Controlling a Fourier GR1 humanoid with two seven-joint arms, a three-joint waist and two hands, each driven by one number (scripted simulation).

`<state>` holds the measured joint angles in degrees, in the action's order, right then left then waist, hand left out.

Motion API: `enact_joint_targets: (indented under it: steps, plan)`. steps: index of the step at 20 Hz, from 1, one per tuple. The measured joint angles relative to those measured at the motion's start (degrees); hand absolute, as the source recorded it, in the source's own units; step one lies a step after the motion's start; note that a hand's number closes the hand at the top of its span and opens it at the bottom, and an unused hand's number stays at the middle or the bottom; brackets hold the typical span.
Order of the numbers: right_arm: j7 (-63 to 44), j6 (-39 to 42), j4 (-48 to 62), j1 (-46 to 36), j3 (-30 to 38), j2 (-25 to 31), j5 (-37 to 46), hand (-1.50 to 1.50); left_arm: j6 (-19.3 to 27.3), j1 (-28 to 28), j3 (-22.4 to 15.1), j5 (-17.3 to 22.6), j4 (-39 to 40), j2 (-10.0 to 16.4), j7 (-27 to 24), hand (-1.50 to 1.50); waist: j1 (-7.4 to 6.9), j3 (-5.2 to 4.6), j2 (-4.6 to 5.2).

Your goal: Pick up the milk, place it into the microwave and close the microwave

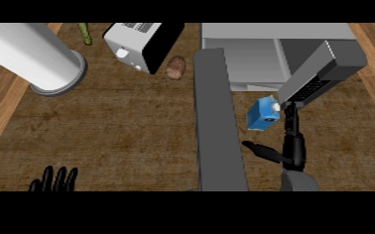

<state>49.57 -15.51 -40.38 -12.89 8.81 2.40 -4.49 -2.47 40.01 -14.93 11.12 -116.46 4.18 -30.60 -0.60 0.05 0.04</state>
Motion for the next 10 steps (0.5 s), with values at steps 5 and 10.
enact_joint_targets:
  steps: [5,10]
  plan:
    - [2.2,2.1,4.1,-3.5,0.5,0.7,-0.3,-1.50,0.1,0.1,-0.7,-0.2,0.9,0.0,-0.8,-1.50,-0.01,-0.02,0.00]
    - [2.7,2.9,7.3,-5.8,1.3,0.5,-1.0,-1.50,-0.2,0.0,0.3,0.8,1.2,1.0,-1.6,-1.50,0.01,-0.01,0.00]
